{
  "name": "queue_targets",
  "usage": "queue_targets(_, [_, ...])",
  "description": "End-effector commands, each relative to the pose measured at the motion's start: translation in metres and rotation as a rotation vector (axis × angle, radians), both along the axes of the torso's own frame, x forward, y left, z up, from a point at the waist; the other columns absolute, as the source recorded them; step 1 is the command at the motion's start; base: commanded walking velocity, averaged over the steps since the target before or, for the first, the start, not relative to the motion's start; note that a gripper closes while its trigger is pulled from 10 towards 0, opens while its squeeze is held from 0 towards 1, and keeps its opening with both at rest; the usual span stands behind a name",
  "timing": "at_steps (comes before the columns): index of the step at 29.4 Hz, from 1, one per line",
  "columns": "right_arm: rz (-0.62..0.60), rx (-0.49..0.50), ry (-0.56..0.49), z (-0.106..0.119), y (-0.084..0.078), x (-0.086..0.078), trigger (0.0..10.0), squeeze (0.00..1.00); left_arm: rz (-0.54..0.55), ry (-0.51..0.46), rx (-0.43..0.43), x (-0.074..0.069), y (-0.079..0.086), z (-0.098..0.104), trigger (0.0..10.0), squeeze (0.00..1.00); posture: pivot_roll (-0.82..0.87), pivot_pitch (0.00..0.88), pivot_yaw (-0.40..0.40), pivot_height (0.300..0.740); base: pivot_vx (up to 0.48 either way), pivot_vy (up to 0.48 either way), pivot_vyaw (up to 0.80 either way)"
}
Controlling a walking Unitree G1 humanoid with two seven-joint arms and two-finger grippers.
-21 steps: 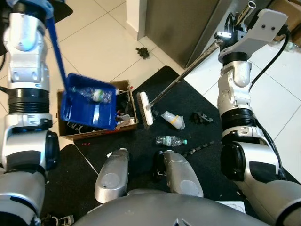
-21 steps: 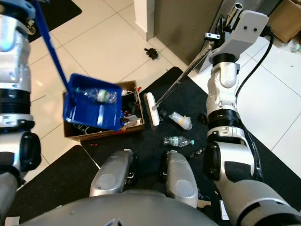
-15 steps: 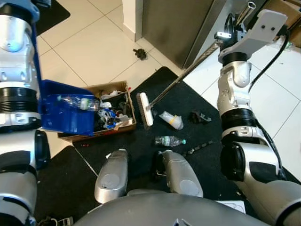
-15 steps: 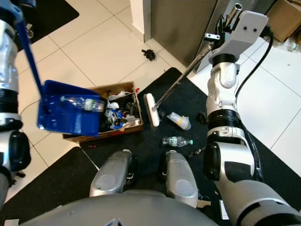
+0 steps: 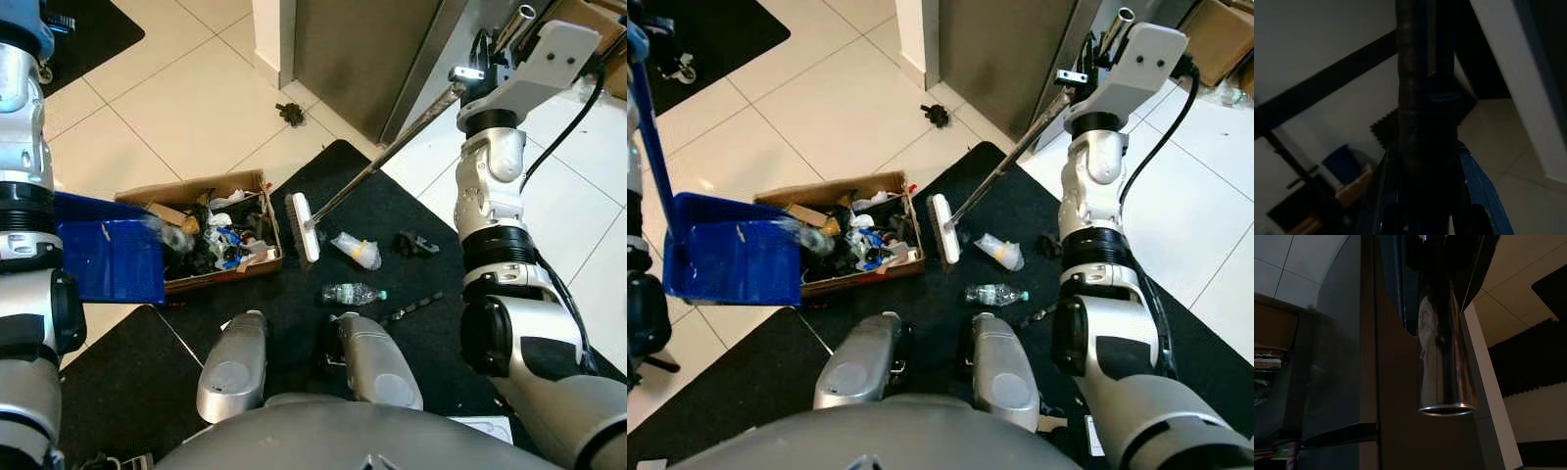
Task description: Sweep floor
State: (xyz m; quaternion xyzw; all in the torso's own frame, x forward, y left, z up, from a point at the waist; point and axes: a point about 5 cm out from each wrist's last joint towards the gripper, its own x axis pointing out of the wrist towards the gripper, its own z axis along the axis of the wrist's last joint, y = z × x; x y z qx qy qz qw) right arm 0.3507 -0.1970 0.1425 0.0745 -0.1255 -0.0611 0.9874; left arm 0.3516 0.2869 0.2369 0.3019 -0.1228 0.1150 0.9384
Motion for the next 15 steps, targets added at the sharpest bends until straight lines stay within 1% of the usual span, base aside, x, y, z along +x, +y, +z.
queue_targets(1, [-0.011, 0.006, -0.034, 0.007, -0.002, 0.001, 10.0, 0.00, 0.055, -0.067, 0.100, -0.004, 0.011, 0.021, 10.0, 0.00, 0.17, 0.000, -0.012, 0.740, 0.000, 0.000, 0.00])
queue_targets(3, [-0.012, 0.005, -0.032, 0.007, -0.003, 0.001, 10.0, 0.00, 0.073, -0.107, 0.084, -0.005, 0.014, 0.026, 10.0, 0.00, 0.17, 0.000, -0.012, 0.740, 0.000, 0.000, 0.00])
queue_targets(4, [-0.012, 0.005, -0.032, 0.007, -0.003, 0.001, 10.0, 0.00, 0.073, -0.107, 0.084, -0.005, 0.014, 0.026, 10.0, 0.00, 0.17, 0.000, -0.012, 0.740, 0.000, 0.000, 0.00])
queue_targets(6, [-0.014, 0.005, -0.032, 0.007, -0.004, 0.000, 10.0, 0.00, 0.056, -0.141, 0.056, -0.005, 0.012, 0.030, 10.0, 0.00, 0.16, 0.000, -0.011, 0.740, 0.000, 0.000, 0.00])
queue_targets(9, [-0.014, 0.004, -0.034, 0.008, -0.004, 0.001, 10.0, 0.00, -0.036, -0.179, -0.016, -0.004, 0.000, 0.031, 10.0, 0.00, 0.16, 0.000, -0.012, 0.740, 0.000, 0.000, 0.00])
queue_targets(12, [-0.015, 0.001, -0.039, 0.009, -0.004, 0.002, 10.0, 0.00, -0.137, -0.189, -0.103, -0.003, -0.016, 0.029, 10.0, 0.00, 0.16, 0.000, -0.011, 0.740, 0.000, 0.000, 0.00])
queue_targets(14, [-0.016, 0.000, -0.040, 0.010, -0.004, 0.002, 10.0, 0.00, -0.157, -0.189, -0.119, -0.003, -0.019, 0.028, 10.0, 0.00, 0.16, 0.000, -0.011, 0.740, 0.000, 0.000, 0.00])
queue_targets(15, [-0.021, -0.026, -0.050, 0.013, -0.007, 0.002, 10.0, 0.00, -0.239, -0.179, -0.197, -0.003, -0.034, 0.023, 10.0, 0.00, 0.16, 0.000, -0.010, 0.740, 0.000, 0.000, 0.00])
